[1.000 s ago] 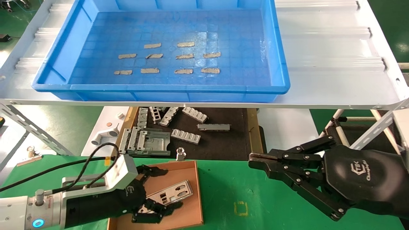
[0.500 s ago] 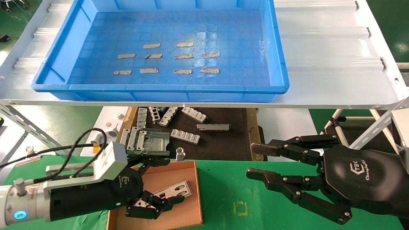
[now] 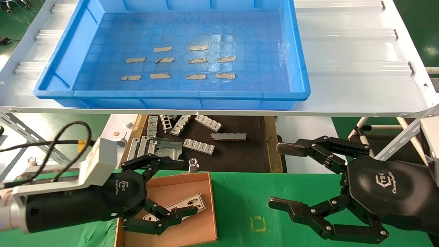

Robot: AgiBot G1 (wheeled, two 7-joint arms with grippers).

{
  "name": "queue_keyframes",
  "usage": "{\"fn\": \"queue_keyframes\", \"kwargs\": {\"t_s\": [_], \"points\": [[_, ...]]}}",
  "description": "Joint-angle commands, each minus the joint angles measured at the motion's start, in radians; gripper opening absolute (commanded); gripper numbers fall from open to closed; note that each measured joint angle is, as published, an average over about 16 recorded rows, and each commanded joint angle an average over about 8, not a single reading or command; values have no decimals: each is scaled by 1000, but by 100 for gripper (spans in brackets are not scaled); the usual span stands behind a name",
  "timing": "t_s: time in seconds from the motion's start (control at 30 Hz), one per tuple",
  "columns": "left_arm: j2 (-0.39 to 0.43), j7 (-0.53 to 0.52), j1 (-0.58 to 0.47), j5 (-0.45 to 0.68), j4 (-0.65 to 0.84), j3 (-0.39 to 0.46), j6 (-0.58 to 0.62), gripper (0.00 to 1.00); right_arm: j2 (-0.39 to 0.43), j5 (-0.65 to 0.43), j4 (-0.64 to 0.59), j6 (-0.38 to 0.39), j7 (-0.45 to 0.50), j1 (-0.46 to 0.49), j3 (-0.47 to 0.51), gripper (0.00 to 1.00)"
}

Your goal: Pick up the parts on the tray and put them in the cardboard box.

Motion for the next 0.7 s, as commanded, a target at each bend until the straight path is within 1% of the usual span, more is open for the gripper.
{"fn": "queue_keyframes", "kwargs": {"t_s": [0.03,0.7], "points": [[-2,3,-4,-13,2,-11,20,100,0,0,0,0,0,0,0,100],[-20,30,-47,-140,18,-126,225,100,0,0,0,0,0,0,0,100]]}}
